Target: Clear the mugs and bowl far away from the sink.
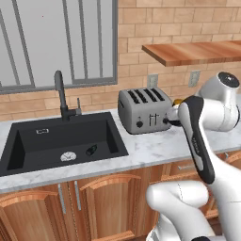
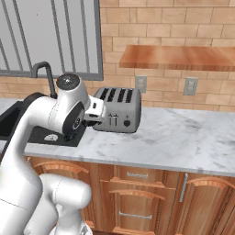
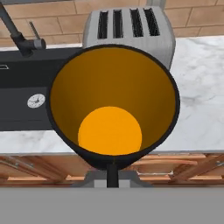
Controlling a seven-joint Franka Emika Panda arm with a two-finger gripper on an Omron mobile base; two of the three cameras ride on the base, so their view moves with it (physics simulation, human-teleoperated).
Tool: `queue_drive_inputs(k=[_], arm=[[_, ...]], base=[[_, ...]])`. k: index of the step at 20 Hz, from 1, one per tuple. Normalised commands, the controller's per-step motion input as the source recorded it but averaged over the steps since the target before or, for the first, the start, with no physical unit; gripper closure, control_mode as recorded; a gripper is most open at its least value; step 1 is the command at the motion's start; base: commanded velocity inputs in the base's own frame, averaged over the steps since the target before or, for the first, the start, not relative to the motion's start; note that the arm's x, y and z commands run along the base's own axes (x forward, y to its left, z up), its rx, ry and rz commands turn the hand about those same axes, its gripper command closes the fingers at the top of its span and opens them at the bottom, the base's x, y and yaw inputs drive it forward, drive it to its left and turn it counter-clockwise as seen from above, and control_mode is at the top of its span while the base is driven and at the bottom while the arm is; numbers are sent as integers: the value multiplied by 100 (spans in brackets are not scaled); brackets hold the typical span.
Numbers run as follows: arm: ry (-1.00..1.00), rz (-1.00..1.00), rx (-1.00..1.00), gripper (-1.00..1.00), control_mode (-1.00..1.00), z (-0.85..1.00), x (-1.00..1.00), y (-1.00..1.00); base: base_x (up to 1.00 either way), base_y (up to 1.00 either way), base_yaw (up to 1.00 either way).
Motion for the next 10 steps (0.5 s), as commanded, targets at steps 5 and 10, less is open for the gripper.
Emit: queue_drive_inputs(k=[5, 10], arm=[[3, 0, 0, 100, 100, 0, -17, 0], [0, 0, 0, 100, 100, 0, 0, 0]], base=[[-79, 0, 1], [-100, 0, 37]])
